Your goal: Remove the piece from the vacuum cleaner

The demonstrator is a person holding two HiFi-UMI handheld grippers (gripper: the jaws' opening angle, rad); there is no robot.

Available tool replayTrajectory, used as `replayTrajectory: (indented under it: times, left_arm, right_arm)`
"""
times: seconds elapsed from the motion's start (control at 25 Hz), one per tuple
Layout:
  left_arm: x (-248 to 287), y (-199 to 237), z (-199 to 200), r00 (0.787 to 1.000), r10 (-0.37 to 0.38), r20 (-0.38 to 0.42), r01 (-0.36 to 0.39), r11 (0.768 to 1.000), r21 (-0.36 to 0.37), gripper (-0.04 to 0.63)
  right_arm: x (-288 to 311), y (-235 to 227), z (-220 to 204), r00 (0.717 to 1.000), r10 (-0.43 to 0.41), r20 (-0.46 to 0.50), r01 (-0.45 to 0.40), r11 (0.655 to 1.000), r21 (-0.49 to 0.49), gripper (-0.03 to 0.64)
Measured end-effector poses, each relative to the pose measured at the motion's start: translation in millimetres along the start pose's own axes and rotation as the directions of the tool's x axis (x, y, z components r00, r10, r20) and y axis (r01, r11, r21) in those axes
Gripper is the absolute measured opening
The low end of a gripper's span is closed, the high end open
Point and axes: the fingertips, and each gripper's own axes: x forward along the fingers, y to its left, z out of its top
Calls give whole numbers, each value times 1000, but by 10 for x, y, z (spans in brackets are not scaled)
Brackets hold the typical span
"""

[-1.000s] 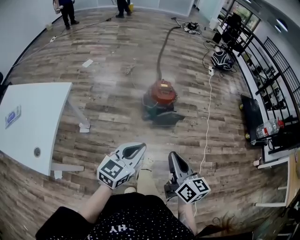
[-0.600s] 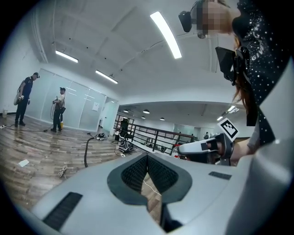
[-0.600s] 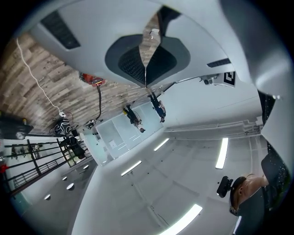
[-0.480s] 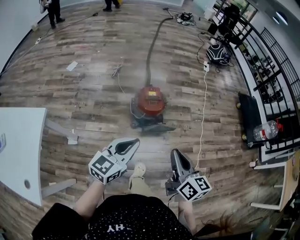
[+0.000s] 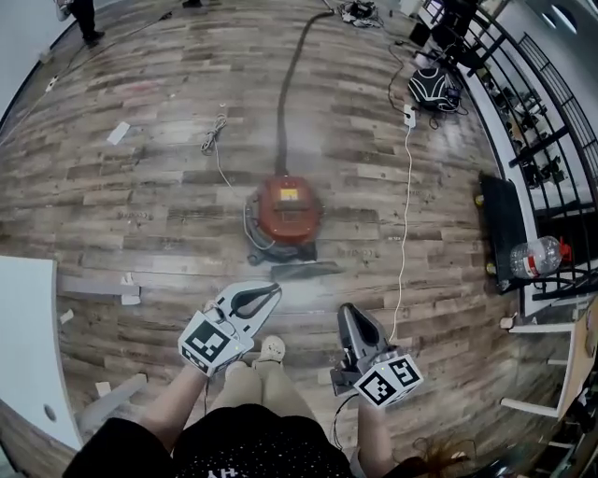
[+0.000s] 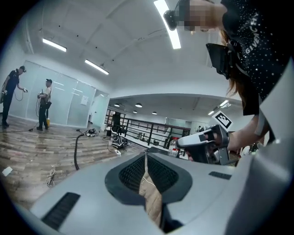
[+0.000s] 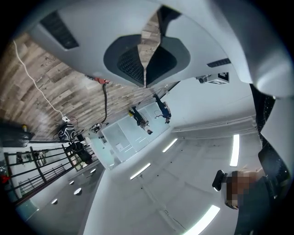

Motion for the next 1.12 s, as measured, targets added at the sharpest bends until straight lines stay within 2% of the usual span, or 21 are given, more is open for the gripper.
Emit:
replayTrajectory:
  times: [0.12, 0.36, 0.6, 0.72, 0.76, 0.84, 0.88, 1.0, 1.04, 1.12]
  left_arm:
    - [168, 159, -547, 999, -25, -21, 24, 999, -23, 11]
    - [478, 653, -1961, 999, -27, -45, 26, 1000, -17, 11]
    - [627, 1075, -3138, 998, 29, 52, -27, 999, -41, 11]
    - [708, 1287, -3676, 992, 55, 115, -50, 998, -50, 19]
    - [747, 1346, -3841, 990, 64, 130, -56, 997, -58, 74]
    - [845, 1426, -4155, 989, 64, 132, -57, 997, -59, 230]
    - [900, 1431, -4295, 991, 51, 122, -46, 998, -39, 266]
    - [1063, 1322, -4590, 997, -9, 74, 4, 998, 67, 312]
    - [1114, 1287, -4627, 998, -21, 62, 15, 995, 96, 319]
    - [1208, 1244, -4611, 997, -31, 64, 23, 991, 132, 321]
  right_arm:
    - [258, -195, -351, 999, 39, -21, -39, 999, -19, 12]
    - [750, -936, -1281, 999, 33, 31, -32, 998, -51, 12]
    - [1002, -1751, -2369, 997, 23, 80, -18, 998, -61, 12]
    - [1048, -2214, -2886, 997, -5, 81, 13, 995, -102, 14]
    - [1058, -2380, -3010, 996, -22, 92, 33, 992, -120, 14]
    - [1074, -2708, -3189, 990, -61, 128, 78, 987, -138, 14]
    - [1078, -2853, -3256, 987, -76, 142, 96, 985, -141, 24]
    - [1082, -3229, -3372, 984, -118, 133, 144, 968, -206, 192]
    - [1081, -3374, -3363, 980, -150, 127, 178, 951, -252, 258]
    - [1045, -3674, -3264, 968, -216, 126, 246, 914, -323, 295]
